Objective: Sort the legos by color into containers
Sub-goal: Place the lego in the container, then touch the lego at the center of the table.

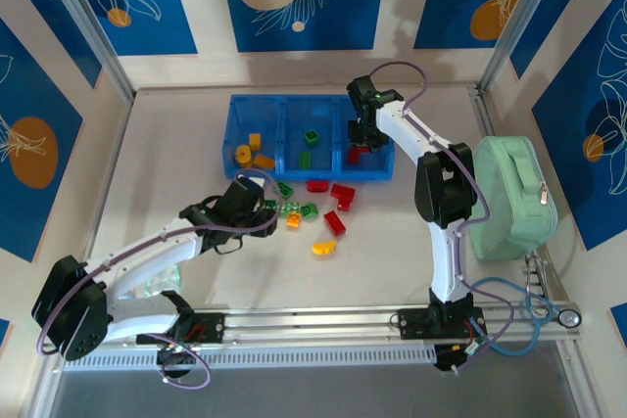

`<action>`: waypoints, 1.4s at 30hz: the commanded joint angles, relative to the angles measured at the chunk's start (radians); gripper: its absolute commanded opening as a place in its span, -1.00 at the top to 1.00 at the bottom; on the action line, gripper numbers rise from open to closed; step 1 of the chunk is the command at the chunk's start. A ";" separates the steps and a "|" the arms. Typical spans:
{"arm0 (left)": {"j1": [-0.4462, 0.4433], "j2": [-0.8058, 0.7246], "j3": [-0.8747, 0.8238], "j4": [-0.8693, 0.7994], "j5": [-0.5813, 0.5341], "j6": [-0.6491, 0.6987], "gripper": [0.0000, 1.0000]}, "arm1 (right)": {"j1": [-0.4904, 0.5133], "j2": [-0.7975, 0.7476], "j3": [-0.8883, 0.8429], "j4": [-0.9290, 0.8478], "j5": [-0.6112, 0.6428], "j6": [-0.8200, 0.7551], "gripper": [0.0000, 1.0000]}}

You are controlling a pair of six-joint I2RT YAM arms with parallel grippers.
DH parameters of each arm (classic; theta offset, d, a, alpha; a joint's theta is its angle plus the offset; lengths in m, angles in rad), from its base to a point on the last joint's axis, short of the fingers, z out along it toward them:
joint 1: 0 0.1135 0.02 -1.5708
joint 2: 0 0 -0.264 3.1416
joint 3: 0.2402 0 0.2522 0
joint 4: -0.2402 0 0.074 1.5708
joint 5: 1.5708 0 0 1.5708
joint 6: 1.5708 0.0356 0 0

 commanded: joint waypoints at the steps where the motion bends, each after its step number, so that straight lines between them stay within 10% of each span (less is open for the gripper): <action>1: -0.017 0.008 0.005 -0.016 -0.009 -0.007 -0.11 | -0.002 0.002 0.021 -0.027 0.003 -0.002 0.36; 9: -0.032 0.014 0.043 -0.039 -0.025 0.009 -0.12 | -0.007 -0.033 0.001 -0.027 -0.006 0.006 0.04; 42: -0.102 0.361 0.257 -0.015 0.042 0.048 -0.20 | 0.043 -0.677 -0.744 0.210 -0.179 0.120 -0.05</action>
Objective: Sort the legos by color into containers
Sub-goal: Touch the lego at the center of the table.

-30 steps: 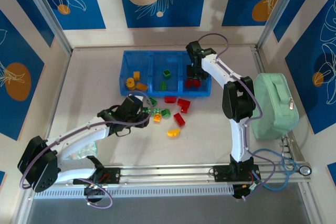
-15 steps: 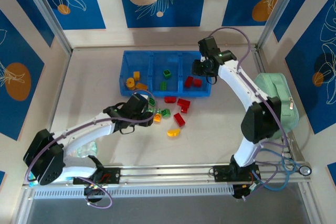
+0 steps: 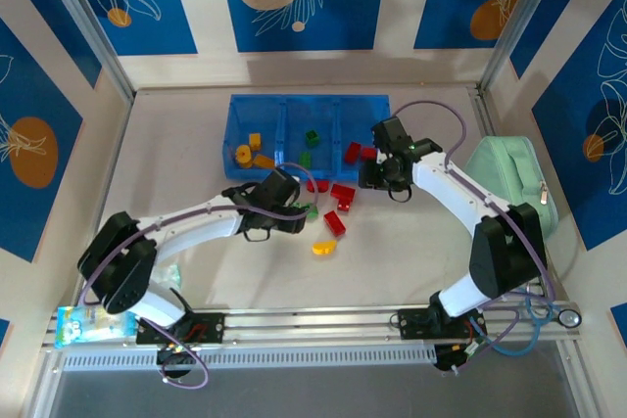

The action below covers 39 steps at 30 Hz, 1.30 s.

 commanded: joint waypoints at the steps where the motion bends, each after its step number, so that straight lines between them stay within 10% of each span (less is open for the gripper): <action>1: -0.010 0.037 0.052 -0.030 -0.024 0.019 -0.20 | 0.006 -0.056 -0.041 0.032 -0.026 0.031 -0.04; 39: 0.043 0.339 0.296 -0.110 -0.032 0.034 -0.26 | 0.003 -0.084 -0.121 0.067 -0.019 0.062 -0.05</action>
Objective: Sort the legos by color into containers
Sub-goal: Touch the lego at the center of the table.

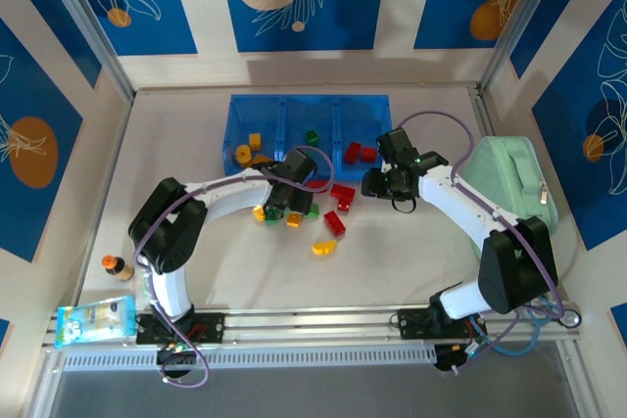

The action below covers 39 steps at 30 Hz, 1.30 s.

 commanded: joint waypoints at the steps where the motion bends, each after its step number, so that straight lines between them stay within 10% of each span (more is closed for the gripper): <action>1: -0.026 0.016 0.024 -0.031 0.018 0.010 -0.27 | 0.002 -0.001 -0.014 0.012 -0.017 0.022 -0.05; 39: -0.008 -0.003 0.083 -0.095 -0.027 0.023 -0.41 | 0.005 0.030 -0.038 0.041 -0.018 0.035 -0.04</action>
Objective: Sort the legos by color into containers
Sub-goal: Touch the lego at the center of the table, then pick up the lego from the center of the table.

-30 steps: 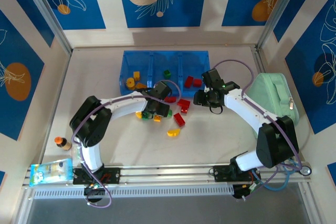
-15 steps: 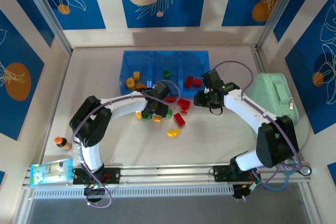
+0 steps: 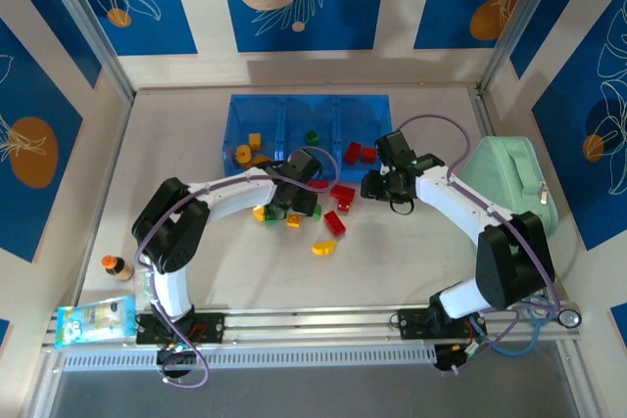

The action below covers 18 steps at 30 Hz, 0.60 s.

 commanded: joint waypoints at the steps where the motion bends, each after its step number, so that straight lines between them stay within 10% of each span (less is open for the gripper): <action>1: 0.013 -0.024 0.041 -0.046 -0.015 0.030 -0.43 | 0.005 0.004 -0.010 0.002 -0.019 0.016 -0.04; 18: 0.048 0.049 0.068 -0.085 0.089 0.067 -0.58 | 0.003 0.006 -0.009 0.004 -0.020 0.016 -0.04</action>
